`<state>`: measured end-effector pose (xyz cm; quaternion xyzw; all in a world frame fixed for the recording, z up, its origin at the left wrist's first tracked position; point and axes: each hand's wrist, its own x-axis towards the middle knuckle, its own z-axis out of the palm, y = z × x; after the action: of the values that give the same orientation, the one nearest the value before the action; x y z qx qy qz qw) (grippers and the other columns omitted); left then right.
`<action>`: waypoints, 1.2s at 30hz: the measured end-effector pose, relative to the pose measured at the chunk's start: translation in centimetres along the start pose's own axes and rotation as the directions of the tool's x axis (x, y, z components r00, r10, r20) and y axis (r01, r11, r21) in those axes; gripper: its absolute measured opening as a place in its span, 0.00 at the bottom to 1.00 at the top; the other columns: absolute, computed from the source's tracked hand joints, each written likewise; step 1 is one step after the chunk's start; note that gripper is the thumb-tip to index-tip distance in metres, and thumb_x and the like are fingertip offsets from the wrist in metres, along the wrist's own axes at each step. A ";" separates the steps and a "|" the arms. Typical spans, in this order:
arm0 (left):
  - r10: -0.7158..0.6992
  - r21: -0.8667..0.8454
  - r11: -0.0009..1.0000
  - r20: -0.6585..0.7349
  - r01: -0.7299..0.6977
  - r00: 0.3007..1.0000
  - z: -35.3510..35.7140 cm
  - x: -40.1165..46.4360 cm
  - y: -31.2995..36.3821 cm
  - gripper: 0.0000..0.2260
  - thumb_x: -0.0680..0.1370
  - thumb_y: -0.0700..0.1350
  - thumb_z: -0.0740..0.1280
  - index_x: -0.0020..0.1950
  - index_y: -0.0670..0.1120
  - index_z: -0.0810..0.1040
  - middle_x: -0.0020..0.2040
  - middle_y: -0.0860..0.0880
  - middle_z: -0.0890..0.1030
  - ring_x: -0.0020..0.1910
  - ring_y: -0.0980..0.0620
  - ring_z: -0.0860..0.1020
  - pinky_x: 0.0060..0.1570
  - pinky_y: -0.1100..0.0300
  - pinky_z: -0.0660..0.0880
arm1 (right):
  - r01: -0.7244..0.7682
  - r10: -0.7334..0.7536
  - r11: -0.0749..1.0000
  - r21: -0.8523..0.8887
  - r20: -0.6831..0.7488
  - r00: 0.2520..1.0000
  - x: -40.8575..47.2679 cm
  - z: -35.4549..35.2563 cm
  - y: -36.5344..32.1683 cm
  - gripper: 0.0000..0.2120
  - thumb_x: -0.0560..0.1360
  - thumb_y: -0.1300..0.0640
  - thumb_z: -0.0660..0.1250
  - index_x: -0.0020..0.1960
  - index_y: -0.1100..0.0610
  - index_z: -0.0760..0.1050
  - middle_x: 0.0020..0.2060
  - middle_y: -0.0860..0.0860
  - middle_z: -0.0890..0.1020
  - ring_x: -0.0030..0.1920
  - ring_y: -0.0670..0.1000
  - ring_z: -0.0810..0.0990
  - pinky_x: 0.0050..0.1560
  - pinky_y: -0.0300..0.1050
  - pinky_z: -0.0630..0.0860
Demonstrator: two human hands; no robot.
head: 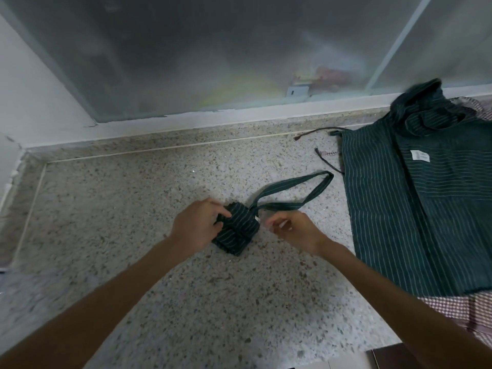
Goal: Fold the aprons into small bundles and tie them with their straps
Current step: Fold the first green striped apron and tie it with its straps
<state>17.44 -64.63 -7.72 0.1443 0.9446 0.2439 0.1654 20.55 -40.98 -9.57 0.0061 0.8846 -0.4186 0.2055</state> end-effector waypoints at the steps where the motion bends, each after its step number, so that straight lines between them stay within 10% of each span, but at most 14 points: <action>1: -0.001 0.091 0.996 -0.062 0.007 0.998 0.0 -0.6 1.0 0.11 0.77 0.45 0.65 0.59 0.54 0.79 0.61 0.54 0.76 0.57 0.54 0.76 0.52 0.58 0.75 | 0.032 -0.035 0.997 -0.076 -0.046 0.998 0.1 -0.7 0.4 0.09 0.76 0.64 0.64 0.51 0.54 0.81 0.41 0.45 0.79 0.39 0.43 0.75 0.44 0.38 0.74; 9: -0.138 0.638 0.767 0.053 0.073 0.989 4.6 1.2 5.7 0.31 0.73 0.65 0.61 0.67 0.45 0.61 0.62 0.45 0.66 0.59 0.44 0.70 0.55 0.50 0.68 | 0.172 -0.230 0.716 -0.676 0.003 0.973 4.5 0.0 0.6 0.14 0.77 0.52 0.63 0.60 0.55 0.76 0.54 0.54 0.77 0.57 0.56 0.73 0.55 0.48 0.67; 13: -0.173 0.785 0.619 0.088 0.039 0.981 4.5 3.1 6.2 0.33 0.73 0.62 0.64 0.68 0.42 0.60 0.64 0.42 0.67 0.63 0.42 0.67 0.68 0.42 0.58 | 0.055 -0.043 0.899 -0.436 0.036 0.998 4.0 -1.4 0.2 0.08 0.77 0.51 0.64 0.45 0.55 0.76 0.39 0.53 0.79 0.43 0.55 0.78 0.39 0.43 0.70; 18: -0.038 0.721 0.689 0.137 -0.073 0.990 0.7 4.6 4.1 0.27 0.72 0.57 0.67 0.65 0.45 0.67 0.62 0.46 0.72 0.61 0.47 0.69 0.64 0.53 0.63 | -0.060 0.212 0.930 -0.363 0.396 0.893 1.5 -8.7 -1.4 0.12 0.73 0.47 0.69 0.34 0.52 0.78 0.24 0.42 0.76 0.27 0.40 0.74 0.33 0.36 0.68; 27: 0.048 0.693 0.715 0.087 -0.095 0.995 1.8 3.7 2.8 0.32 0.69 0.68 0.63 0.62 0.45 0.69 0.60 0.47 0.74 0.59 0.48 0.73 0.72 0.47 0.51 | -0.103 0.040 0.934 0.342 0.187 0.982 -3.3 -10.6 -3.9 0.10 0.75 0.54 0.67 0.39 0.59 0.76 0.26 0.51 0.73 0.32 0.47 0.74 0.62 0.52 0.73; 33: -0.069 0.776 0.630 0.087 -0.024 0.994 1.7 5.5 5.5 0.28 0.69 0.68 0.63 0.57 0.47 0.73 0.54 0.48 0.77 0.58 0.48 0.72 0.70 0.39 0.51 | -0.051 -0.017 0.924 0.379 0.173 0.985 -6.0 -10.1 -7.0 0.02 0.75 0.62 0.67 0.46 0.61 0.78 0.27 0.47 0.75 0.26 0.45 0.68 0.43 0.40 0.78; 36: 0.015 0.602 0.795 0.108 -0.077 0.994 -0.2 5.4 5.8 0.21 0.68 0.64 0.67 0.53 0.53 0.76 0.50 0.52 0.80 0.54 0.51 0.76 0.62 0.52 0.67 | -0.009 -0.026 0.962 0.271 0.124 0.992 -9.5 -12.1 -8.8 0.10 0.72 0.59 0.71 0.46 0.66 0.78 0.32 0.53 0.78 0.32 0.47 0.75 0.40 0.36 0.72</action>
<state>13.59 -57.90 -5.90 0.2243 0.9599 -0.0739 0.1509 23.25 -36.18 7.26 0.0040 0.8041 -0.5363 0.2567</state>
